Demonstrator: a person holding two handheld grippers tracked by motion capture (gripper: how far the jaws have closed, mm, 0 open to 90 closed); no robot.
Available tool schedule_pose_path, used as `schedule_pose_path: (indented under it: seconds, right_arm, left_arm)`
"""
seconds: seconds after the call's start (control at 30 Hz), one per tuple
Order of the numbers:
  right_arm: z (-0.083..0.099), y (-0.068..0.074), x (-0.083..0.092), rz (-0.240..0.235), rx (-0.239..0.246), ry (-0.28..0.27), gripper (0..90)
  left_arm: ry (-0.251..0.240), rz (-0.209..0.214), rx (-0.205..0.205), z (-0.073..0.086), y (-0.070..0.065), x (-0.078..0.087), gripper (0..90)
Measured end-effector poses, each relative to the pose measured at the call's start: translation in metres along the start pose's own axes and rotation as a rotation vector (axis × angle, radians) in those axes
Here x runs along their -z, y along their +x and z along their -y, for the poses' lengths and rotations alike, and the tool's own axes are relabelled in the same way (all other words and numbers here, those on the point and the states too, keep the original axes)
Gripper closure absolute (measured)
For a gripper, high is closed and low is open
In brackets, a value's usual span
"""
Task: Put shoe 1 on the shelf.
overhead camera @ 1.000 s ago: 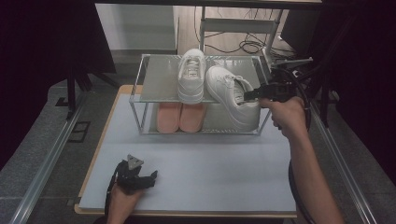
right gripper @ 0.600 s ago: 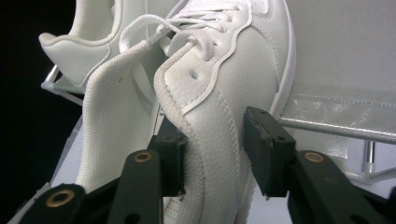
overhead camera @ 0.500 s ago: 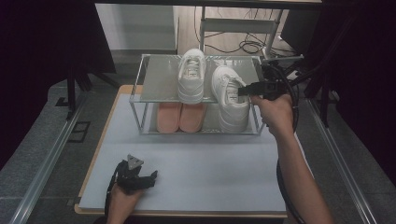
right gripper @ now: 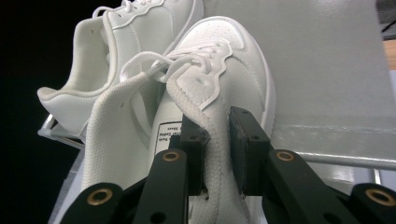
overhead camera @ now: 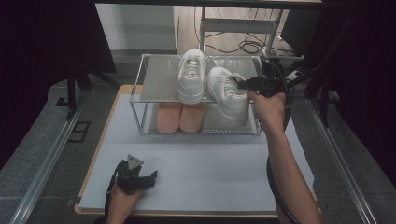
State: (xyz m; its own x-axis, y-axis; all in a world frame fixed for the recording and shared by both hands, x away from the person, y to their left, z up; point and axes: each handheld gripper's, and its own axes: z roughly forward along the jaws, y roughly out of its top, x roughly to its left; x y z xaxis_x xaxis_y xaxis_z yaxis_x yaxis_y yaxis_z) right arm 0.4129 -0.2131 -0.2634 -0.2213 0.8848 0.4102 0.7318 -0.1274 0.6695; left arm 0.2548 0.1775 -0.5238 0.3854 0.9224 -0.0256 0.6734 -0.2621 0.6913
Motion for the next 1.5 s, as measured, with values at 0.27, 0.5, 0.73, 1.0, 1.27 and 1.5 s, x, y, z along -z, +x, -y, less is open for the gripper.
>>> schedule_pose_path:
  seconds: [0.27,0.5,0.73,1.0,1.27,1.5]
  right_arm:
    - [-0.004,0.013,-0.016,0.005,0.009,-0.011,75.1]
    - [-0.005,0.007,-0.013,-0.031,0.035,0.007,65.8]
    - [-0.004,0.002,-0.008,-0.072,0.05,0.016,58.3]
    - [-0.007,0.001,0.002,-0.1,0.092,0.006,52.6]
    - [-0.013,0.008,0.024,-0.121,0.153,-0.018,51.0]
    - [-0.009,0.001,0.048,-0.108,0.207,-0.03,51.0]
  left_arm:
    - [0.0,0.0,0.0,0.0,0.0,0.0,13.5]
    - [0.0,0.0,-0.001,0.0,0.0,0.0,13.5]
    - [-0.001,0.0,-0.001,0.0,0.0,0.0,13.5]
    - [-0.001,-0.001,-0.001,0.0,0.0,0.0,13.5]
    - [-0.002,-0.002,-0.001,0.0,0.0,0.0,13.5]
    - [-0.003,-0.003,-0.001,0.0,0.0,0.0,13.5]
